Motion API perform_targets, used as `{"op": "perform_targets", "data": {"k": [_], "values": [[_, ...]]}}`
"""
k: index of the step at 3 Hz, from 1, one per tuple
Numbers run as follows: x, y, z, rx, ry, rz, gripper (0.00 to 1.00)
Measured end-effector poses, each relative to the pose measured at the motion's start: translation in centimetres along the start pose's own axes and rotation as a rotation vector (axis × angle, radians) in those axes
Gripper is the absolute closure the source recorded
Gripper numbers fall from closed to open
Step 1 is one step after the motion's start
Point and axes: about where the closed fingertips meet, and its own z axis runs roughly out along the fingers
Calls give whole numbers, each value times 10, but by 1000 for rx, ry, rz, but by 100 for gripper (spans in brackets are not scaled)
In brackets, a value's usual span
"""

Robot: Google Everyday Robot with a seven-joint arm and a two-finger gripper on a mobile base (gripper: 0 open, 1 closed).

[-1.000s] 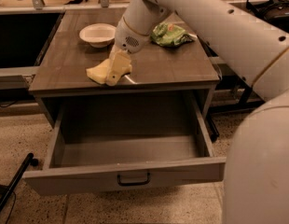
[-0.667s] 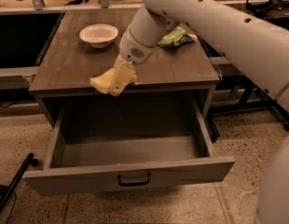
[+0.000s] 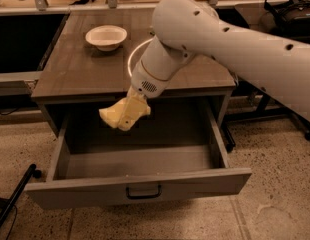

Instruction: Place sponge into top drawer

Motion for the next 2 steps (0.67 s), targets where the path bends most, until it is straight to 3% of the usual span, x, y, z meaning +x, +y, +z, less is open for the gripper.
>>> {"op": "perform_targets", "data": {"k": [2], "values": [[34,20,34,6,55,107,100]]}}
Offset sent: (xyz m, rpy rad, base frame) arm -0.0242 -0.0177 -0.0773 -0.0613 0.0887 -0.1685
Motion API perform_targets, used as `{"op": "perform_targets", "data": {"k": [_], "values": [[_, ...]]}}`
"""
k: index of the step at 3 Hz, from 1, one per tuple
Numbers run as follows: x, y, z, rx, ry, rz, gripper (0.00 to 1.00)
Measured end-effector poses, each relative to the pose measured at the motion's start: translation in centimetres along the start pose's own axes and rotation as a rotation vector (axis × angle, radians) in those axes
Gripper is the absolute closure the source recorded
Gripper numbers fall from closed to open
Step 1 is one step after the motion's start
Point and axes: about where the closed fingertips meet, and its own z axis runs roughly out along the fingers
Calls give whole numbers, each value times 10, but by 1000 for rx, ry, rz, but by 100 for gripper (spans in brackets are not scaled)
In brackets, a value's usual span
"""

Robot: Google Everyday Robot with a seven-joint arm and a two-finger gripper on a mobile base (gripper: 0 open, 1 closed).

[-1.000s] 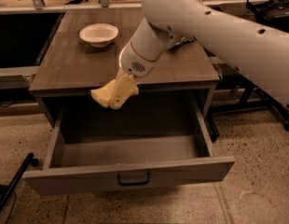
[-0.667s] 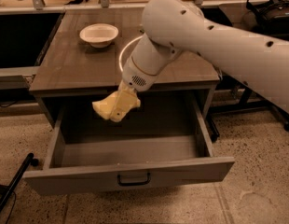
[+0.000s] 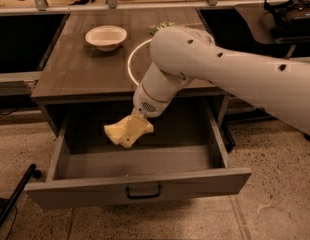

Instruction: Place sponge into top drawer

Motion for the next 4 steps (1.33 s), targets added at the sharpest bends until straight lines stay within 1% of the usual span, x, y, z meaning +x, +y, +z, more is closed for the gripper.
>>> {"op": "perform_targets", "data": {"k": [1,2,3,4], "values": [[14,-3,17,21,13,53,100],[24,-13,33,51,13,94,100],[31,-28,50,78,15,121,100],[37,-43,67,97,13,146,74]]}}
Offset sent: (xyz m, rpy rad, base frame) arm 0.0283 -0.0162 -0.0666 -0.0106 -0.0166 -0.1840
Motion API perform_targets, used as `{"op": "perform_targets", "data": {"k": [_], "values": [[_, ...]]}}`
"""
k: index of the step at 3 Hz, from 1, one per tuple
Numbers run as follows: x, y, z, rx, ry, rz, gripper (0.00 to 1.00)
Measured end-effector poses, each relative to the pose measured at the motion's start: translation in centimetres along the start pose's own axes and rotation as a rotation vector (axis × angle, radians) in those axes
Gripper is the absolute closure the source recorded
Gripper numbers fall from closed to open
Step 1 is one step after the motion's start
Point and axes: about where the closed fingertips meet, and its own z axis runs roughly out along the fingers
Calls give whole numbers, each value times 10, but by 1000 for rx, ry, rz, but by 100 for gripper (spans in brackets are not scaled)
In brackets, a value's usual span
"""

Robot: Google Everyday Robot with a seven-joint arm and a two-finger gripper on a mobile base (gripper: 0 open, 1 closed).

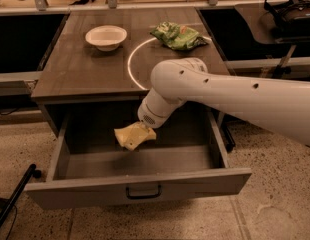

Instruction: Place sponge into top drawer

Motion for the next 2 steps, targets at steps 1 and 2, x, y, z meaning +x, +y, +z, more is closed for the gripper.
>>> {"op": "perform_targets", "data": {"k": [1,2], "values": [[4,-5,10,8,-2,23,51],[8,-6,15,10,-8,38,26]]}}
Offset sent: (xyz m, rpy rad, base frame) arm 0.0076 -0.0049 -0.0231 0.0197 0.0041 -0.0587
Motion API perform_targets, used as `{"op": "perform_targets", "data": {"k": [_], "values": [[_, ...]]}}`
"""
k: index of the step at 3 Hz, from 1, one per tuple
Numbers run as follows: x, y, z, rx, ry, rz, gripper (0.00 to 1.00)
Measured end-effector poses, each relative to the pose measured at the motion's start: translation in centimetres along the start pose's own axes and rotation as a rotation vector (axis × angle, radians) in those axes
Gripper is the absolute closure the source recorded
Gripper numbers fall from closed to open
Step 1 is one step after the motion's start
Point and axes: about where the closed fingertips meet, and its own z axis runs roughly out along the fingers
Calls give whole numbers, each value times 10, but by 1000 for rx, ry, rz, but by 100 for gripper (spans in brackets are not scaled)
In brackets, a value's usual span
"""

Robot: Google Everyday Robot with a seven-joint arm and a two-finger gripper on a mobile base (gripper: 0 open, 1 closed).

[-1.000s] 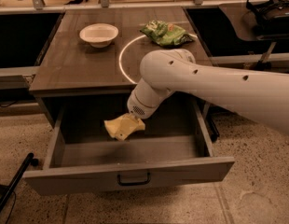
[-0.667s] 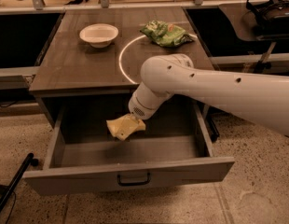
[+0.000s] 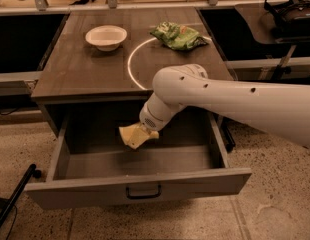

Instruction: Place sponge into top drawer

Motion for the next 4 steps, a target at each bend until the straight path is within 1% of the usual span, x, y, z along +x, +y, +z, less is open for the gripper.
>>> {"op": "perform_targets", "data": {"k": [1,2,3,4], "values": [[3,1,-1,2,-5,9,3],[8,5,-6,3,-12,17,0],[21,11,-21,11,-30,41,0],[51,29,-50,15,-82,92,0]]}}
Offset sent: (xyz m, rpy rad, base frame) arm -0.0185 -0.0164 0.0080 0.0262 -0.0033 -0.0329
